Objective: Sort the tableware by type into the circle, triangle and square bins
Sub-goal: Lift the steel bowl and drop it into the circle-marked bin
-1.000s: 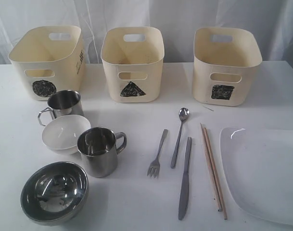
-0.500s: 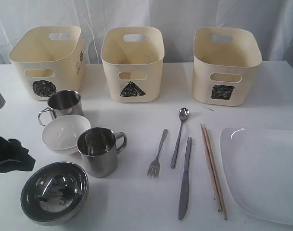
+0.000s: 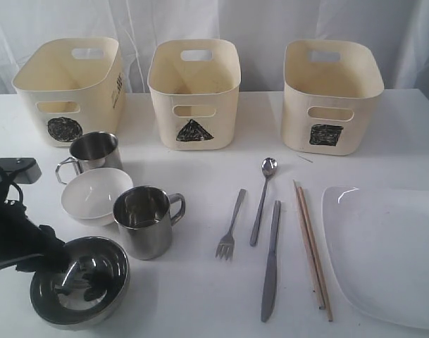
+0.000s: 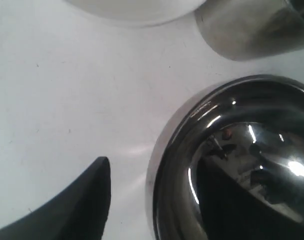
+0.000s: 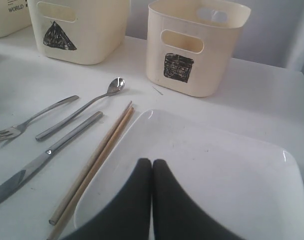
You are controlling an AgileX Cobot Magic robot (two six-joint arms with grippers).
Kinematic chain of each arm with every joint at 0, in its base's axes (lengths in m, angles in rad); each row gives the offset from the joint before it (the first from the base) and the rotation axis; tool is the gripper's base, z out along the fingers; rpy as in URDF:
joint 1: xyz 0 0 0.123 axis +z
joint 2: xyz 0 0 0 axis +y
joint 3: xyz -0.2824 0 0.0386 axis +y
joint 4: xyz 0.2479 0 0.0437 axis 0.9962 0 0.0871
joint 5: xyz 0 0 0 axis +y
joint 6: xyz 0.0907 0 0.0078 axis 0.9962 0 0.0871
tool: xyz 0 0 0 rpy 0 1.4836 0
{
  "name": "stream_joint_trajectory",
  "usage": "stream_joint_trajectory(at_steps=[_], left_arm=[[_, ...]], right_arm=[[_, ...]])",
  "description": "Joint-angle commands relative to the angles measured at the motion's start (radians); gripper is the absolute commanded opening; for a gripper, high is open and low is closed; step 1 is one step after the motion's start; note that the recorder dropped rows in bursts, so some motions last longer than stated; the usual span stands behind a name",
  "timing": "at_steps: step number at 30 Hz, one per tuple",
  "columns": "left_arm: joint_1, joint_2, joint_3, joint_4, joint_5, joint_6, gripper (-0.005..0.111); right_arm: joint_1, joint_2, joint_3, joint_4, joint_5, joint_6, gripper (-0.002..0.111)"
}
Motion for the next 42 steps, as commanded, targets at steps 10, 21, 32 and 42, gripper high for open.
stream_joint_trajectory(at_steps=[10,21,32,42], left_arm=[[-0.006,-0.184,-0.178,0.071,0.298,-0.011,0.0],[0.1,0.036,-0.699,0.568,-0.075,-0.432,0.0],[0.122,0.503,-1.239,0.602,-0.117,-0.432,0.0],[0.128,0.627,-1.309,0.592,-0.175,-0.434,0.059]], right_arm=[[-0.005,-0.005,0.007,0.0,-0.003,0.002,0.0],[-0.005,-0.005,0.007,0.0,-0.003,0.002,0.0],[-0.005,-0.005,0.007,0.0,-0.003,0.002,0.0],[-0.005,-0.005,0.007,0.0,-0.003,0.002,0.0]])
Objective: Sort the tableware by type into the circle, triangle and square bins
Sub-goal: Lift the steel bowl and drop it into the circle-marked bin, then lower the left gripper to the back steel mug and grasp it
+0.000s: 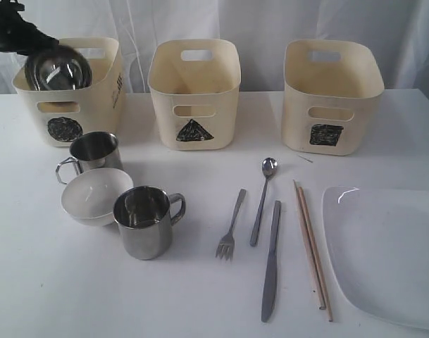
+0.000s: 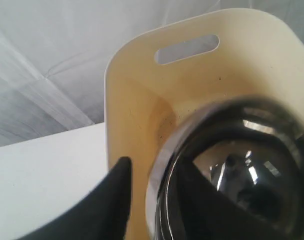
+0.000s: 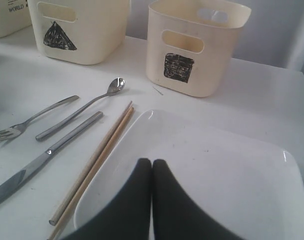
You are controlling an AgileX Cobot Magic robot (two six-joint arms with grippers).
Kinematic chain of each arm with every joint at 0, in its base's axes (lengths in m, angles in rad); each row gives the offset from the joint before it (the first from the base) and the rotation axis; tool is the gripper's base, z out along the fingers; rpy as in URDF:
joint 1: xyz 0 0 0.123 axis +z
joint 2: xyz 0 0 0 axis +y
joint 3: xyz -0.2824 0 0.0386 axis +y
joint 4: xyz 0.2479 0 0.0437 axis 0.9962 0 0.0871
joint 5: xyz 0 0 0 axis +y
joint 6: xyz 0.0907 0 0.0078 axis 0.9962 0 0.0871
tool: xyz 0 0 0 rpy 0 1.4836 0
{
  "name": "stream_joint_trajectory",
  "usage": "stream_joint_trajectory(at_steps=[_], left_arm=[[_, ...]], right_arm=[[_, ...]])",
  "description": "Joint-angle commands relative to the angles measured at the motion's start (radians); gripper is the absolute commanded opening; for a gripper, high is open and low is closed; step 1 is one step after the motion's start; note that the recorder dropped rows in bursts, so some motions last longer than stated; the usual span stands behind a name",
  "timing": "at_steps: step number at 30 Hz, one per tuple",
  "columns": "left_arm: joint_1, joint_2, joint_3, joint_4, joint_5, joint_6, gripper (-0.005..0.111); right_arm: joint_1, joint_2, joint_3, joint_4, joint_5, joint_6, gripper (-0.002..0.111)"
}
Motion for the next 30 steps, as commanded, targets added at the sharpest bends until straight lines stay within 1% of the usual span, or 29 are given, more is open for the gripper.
stream_joint_trajectory(at_steps=[1,2,3,4,5,6,7,8,9,10,12,14,15,18,20,24,30], left_arm=[[0.002,-0.034,-0.014,-0.019,-0.052,-0.013,0.058],[0.002,-0.048,-0.014,-0.037,-0.046,-0.013,0.054],[-0.005,-0.08,-0.014,-0.048,-0.016,-0.01,0.042],[-0.005,-0.094,-0.014,-0.048,0.006,-0.004,0.037],[-0.017,-0.13,-0.012,-0.048,0.099,-0.002,0.028],[-0.022,-0.143,-0.008,-0.048,0.144,-0.002,0.026],[-0.028,-0.171,0.022,-0.052,0.253,-0.002,0.028],[-0.032,-0.197,0.072,-0.079,0.329,-0.004,0.034],[-0.036,-0.214,0.11,-0.096,0.357,0.009,0.038],[-0.047,-0.251,0.186,-0.115,0.364,0.043,0.043],[-0.071,-0.313,0.295,-0.118,0.372,0.05,0.048],[-0.088,-0.364,0.379,-0.122,0.372,0.046,0.051],[-0.09,-0.371,0.399,-0.122,0.372,0.044,0.052],[-0.089,-0.364,0.451,-0.122,0.353,0.039,0.057],[-0.089,-0.337,0.46,-0.122,0.347,0.039,0.059],[-0.089,-0.296,0.46,-0.122,0.339,0.039,0.059],[-0.089,-0.233,0.46,-0.171,0.247,0.039,0.059]], right_arm=[[-0.005,-0.005,0.007,0.0,-0.003,0.002,0.0],[-0.005,-0.005,0.007,0.0,-0.003,0.002,0.0],[-0.005,-0.005,0.007,0.0,-0.003,0.002,0.0],[-0.005,-0.005,0.007,0.0,-0.003,0.002,0.0],[-0.005,-0.005,0.007,0.0,-0.003,0.002,0.0],[-0.005,-0.005,0.007,0.0,-0.003,0.002,0.0],[-0.005,-0.005,0.007,0.0,-0.003,0.002,0.0],[-0.005,-0.005,0.007,0.0,-0.003,0.002,0.0],[-0.005,-0.005,0.007,0.0,-0.003,0.002,0.0],[-0.005,-0.005,0.007,0.0,-0.003,0.002,0.0],[-0.005,-0.005,0.007,0.0,-0.003,0.002,0.0],[-0.005,-0.005,0.007,0.0,-0.003,0.002,0.0],[-0.005,-0.005,0.007,0.0,-0.003,0.002,0.0],[-0.005,-0.005,0.007,0.0,-0.003,0.002,0.0],[-0.005,-0.005,0.007,0.0,-0.003,0.002,0.0],[-0.005,-0.005,0.007,0.0,-0.003,0.002,0.0],[-0.005,-0.005,0.007,0.0,-0.003,0.002,0.0]])
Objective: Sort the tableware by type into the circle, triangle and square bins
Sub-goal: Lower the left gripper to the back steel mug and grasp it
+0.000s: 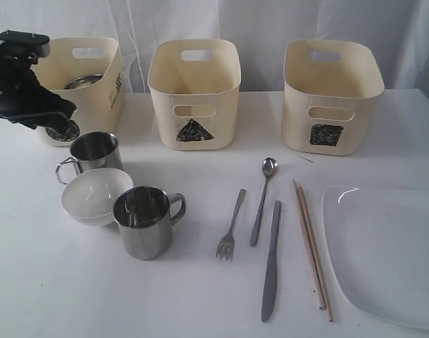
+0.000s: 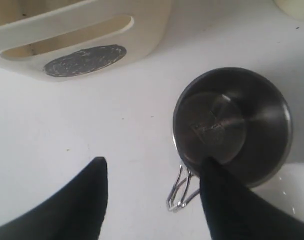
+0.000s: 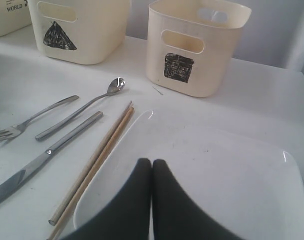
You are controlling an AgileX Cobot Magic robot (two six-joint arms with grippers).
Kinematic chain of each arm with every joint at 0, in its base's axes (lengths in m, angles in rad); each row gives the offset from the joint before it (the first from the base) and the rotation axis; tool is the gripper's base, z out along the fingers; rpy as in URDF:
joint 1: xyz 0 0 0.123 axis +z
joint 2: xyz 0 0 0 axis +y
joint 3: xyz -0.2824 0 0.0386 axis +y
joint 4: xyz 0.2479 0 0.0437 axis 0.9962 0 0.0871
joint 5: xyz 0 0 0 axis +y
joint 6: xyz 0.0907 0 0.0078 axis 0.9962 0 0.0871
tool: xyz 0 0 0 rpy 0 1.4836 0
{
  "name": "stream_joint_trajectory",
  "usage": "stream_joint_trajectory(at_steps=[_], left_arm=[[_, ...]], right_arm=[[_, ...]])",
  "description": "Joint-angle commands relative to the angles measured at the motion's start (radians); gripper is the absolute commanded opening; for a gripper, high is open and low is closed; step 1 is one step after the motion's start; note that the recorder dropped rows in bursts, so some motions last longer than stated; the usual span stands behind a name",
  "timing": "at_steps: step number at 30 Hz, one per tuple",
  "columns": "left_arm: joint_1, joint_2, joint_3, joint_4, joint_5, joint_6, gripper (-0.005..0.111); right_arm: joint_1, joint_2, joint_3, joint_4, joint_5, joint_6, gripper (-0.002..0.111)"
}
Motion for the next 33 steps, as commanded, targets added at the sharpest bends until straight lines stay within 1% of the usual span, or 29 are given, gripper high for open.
stream_joint_trajectory(at_steps=[1,5,12,29,30,31,33], left_arm=[[-0.006,0.03,0.005,-0.05,-0.041,-0.003,0.059],[-0.021,0.041,0.005,-0.055,-0.019,0.025,0.059],[-0.046,0.059,0.005,-0.069,-0.092,0.034,0.059],[-0.046,0.189,0.005,-0.092,-0.111,0.032,0.058],[-0.046,0.196,0.005,-0.094,-0.111,0.032,0.055],[-0.046,0.2,0.005,-0.094,-0.111,0.032,0.048],[-0.046,0.203,0.005,-0.094,-0.106,0.032,0.028]], right_arm=[[-0.005,-0.005,0.007,0.0,-0.003,0.002,0.0],[-0.005,-0.005,0.007,0.0,-0.003,0.002,0.0],[-0.005,-0.005,0.007,0.0,-0.003,0.002,0.0],[-0.005,-0.005,0.007,0.0,-0.003,0.002,0.0],[-0.005,-0.005,0.007,0.0,-0.003,0.002,0.0],[-0.005,-0.005,0.007,0.0,-0.003,0.002,0.0],[-0.005,-0.005,0.007,0.0,-0.003,0.002,0.0]])
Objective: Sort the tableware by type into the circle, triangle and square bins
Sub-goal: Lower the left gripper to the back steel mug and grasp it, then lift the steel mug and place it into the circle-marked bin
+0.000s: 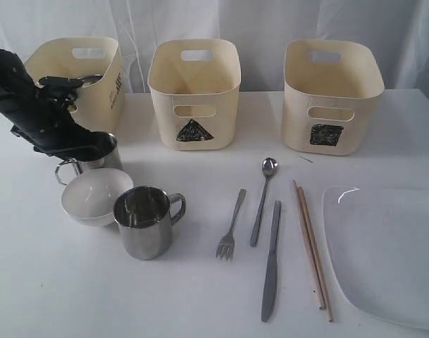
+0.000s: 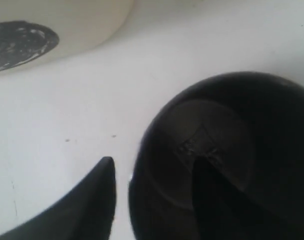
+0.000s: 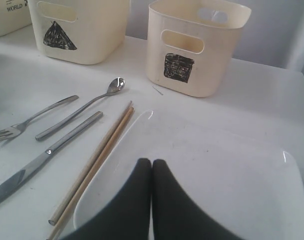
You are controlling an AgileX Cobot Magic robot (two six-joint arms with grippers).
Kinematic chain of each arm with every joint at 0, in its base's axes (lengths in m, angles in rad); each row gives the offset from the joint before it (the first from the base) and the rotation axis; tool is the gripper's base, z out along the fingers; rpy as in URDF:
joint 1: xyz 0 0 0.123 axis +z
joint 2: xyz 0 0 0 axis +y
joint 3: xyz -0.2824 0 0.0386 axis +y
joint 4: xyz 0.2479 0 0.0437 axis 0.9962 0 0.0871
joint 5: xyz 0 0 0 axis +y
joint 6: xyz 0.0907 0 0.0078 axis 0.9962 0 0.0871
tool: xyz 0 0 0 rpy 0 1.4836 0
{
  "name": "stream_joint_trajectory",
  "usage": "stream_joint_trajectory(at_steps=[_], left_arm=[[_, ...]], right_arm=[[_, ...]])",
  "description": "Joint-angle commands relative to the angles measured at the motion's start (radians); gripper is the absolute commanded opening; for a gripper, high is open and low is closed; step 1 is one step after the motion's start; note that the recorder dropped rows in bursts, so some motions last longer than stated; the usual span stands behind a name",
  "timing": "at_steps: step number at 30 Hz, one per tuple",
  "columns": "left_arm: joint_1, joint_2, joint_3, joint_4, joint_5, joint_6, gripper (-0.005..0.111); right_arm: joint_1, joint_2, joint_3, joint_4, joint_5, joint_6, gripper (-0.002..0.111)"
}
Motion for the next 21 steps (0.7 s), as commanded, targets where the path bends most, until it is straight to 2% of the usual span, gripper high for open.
stream_joint_trajectory(at_steps=[1,3,7,13,15,16,17,18,21], left_arm=[[-0.003,0.004,0.005,-0.013,0.015,0.0,0.017],[-0.003,-0.002,-0.004,-0.008,0.022,0.0,0.0],[-0.003,-0.071,-0.042,0.015,0.122,0.0,0.0],[-0.003,-0.281,-0.051,0.085,0.118,0.033,0.0],[-0.003,-0.34,-0.051,0.13,-0.009,0.035,0.0],[0.003,-0.35,-0.059,0.198,-0.157,0.011,0.0],[0.007,-0.348,-0.07,0.214,-0.224,-0.003,0.0],[0.019,-0.329,-0.096,0.231,-0.327,-0.009,0.0],[0.062,-0.233,-0.179,0.231,-0.498,0.03,0.0]], right_arm=[[-0.005,-0.005,0.007,0.0,-0.003,0.002,0.0],[-0.005,-0.005,0.007,0.0,-0.003,0.002,0.0],[-0.005,-0.005,0.007,0.0,-0.003,0.002,0.0],[-0.005,-0.005,0.007,0.0,-0.003,0.002,0.0],[-0.005,-0.005,0.007,0.0,-0.003,0.002,0.0],[-0.005,-0.005,0.007,0.0,-0.003,0.002,0.0],[-0.005,-0.005,0.007,0.0,-0.003,0.002,0.0],[-0.005,-0.005,0.007,0.0,-0.003,0.002,0.0],[-0.005,-0.005,0.007,0.0,-0.003,0.002,0.0]])
